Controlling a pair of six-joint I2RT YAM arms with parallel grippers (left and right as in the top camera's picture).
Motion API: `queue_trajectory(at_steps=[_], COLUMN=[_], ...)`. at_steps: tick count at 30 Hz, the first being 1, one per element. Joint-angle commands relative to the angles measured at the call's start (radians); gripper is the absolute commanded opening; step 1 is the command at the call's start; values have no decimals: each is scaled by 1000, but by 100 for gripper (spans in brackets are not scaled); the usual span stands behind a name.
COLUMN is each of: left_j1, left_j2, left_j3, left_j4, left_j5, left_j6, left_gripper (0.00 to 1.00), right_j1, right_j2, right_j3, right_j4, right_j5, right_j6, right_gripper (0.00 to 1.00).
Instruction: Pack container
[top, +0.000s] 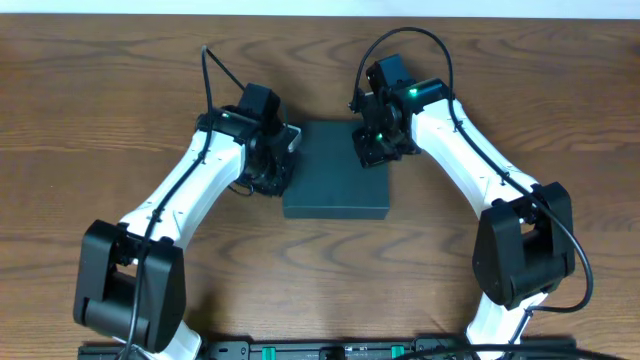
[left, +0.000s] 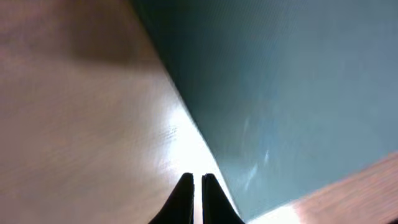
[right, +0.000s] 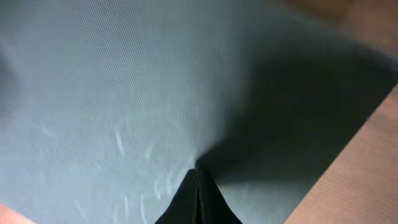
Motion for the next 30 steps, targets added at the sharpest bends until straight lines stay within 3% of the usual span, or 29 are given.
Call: queue_trajectory(at_steps=[1, 3, 6, 11, 17, 22, 29, 30], left_j1=[3, 19, 60, 156, 263, 284, 284, 284], left_j2=[-116, -188, -315, -541, -824, -1028, -1197, -1209], left_j3=[31, 53, 104, 187, 205, 205, 205, 205], left_j4=[-48, -81, -141, -177, -180, -214, -304, -319], left_j5=[-110, -118, -119, -176, -358, -381, -381, -381], left_j6=[-38, -40, -40, -40, -39, -40, -40, -40], left_gripper=[6, 7, 17, 17, 17, 41, 70, 77], right_j1=[-5, -8, -17, -26, 4, 23, 21, 21], right_j2=[-89, -125, -201, -399, -702, -966, -1290, -1326], right_j3=[10, 10, 10, 10, 10, 10, 10, 10], right_j4=[49, 93, 161, 190, 156, 40, -208, -242], right_j5=[-2, 2, 27, 183, 386, 447, 447, 447], right_j6=[-13, -21, -24, -31, -182, -210, -203, -193], right_gripper=[1, 1, 1, 1, 1, 2, 1, 1])
